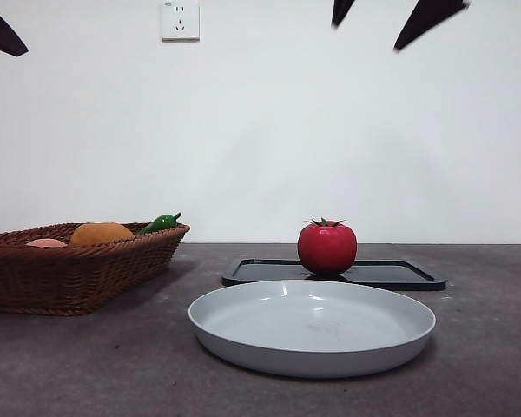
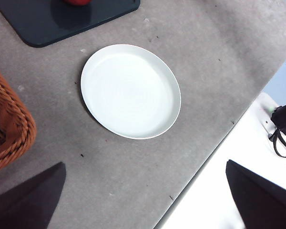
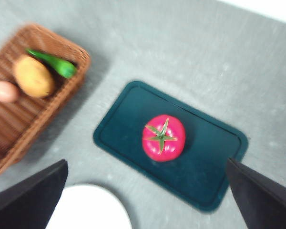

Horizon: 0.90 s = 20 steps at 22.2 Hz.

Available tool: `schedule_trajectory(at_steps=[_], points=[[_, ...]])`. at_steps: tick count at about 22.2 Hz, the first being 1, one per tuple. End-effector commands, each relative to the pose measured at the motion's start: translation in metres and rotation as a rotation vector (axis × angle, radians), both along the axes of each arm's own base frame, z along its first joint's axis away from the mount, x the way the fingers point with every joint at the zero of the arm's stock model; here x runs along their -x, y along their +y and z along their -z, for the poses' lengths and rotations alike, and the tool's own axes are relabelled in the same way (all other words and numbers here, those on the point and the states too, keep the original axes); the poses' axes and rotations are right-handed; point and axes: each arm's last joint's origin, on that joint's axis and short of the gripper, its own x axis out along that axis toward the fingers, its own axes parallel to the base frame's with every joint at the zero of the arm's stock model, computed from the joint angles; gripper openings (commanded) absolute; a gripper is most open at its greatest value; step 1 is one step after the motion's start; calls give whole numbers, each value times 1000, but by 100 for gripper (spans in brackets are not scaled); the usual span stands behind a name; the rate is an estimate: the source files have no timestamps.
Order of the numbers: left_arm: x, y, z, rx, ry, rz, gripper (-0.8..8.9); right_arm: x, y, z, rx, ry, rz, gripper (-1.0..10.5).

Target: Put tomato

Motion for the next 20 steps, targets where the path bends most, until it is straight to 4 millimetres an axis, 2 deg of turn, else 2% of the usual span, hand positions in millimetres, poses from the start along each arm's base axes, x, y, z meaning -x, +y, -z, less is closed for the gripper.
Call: schedule_trajectory(at_steps=[1,4,6,8,11,16,18,20], points=[[-1,-1,-6,6,-28,13,530,22,-6,-10,-3,-16,-12,551],[-1,-1,-6,7,-29,13,530,58,-17,-10,-30,-24,-39,551],[-1,-1,-6,6,-28,13,530,81,-24,-1,-54,-27,-63,551],[-1,-1,-6,6,-28,13,530,102,-29,13,-79,-19,-96,550],[-1,-1,-6,7,-29,13,530,132,-32,45,-98,23,-157,550],[-1,-1,-6,6,-28,13,530,161,-28,97,-92,103,-248,550],[-1,-1,-6,6,-27,13,530,168,-26,110,-84,120,-274,549],[-1,-1,-6,6,-28,13,530,170,-25,114,-81,129,-287,549]])
